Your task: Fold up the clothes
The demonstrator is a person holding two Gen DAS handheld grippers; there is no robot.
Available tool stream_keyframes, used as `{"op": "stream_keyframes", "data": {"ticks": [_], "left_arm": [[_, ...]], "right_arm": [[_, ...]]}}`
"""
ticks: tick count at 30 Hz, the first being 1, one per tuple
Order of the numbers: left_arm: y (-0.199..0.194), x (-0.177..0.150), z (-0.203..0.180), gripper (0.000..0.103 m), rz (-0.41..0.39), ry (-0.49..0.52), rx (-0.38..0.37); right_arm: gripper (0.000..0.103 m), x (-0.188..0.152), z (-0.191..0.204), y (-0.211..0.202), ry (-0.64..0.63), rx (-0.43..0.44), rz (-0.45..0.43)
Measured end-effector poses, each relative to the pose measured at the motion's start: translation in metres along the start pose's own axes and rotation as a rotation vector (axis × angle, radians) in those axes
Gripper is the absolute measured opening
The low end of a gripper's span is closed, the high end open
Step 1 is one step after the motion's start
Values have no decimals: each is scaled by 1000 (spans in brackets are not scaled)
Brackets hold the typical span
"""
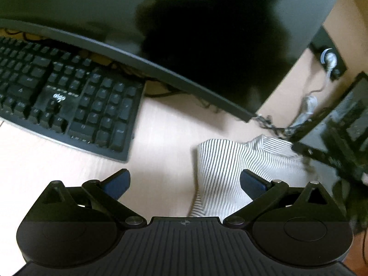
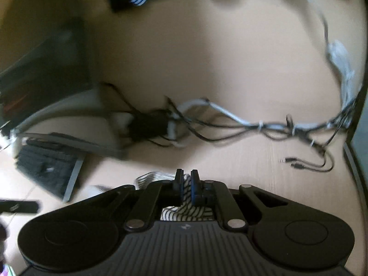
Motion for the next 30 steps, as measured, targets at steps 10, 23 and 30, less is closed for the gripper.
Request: {"op": "stream_keyframes", "data": {"ticks": [10, 23, 30], "left_arm": [[-20, 7, -40, 103, -10, 161, -165], [-3, -32, -80, 103, 206, 263, -273], [16, -72, -80, 103, 392, 176, -348]], "right_arm": [[5, -122, 36, -108, 114, -75, 30], [46, -151, 20, -176, 177, -152, -30], [71, -137, -34, -160, 269, -213, 14]]}}
Point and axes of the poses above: each gripper's, at about its wrist camera, not at the fingertips, and y roughly the way its jaws point, z to its left, x to its top, the point moved 5 cm from there along y, roughly the way its jaws point, and after that the axes turned 8 degrees about y, right-handed, at the moved point
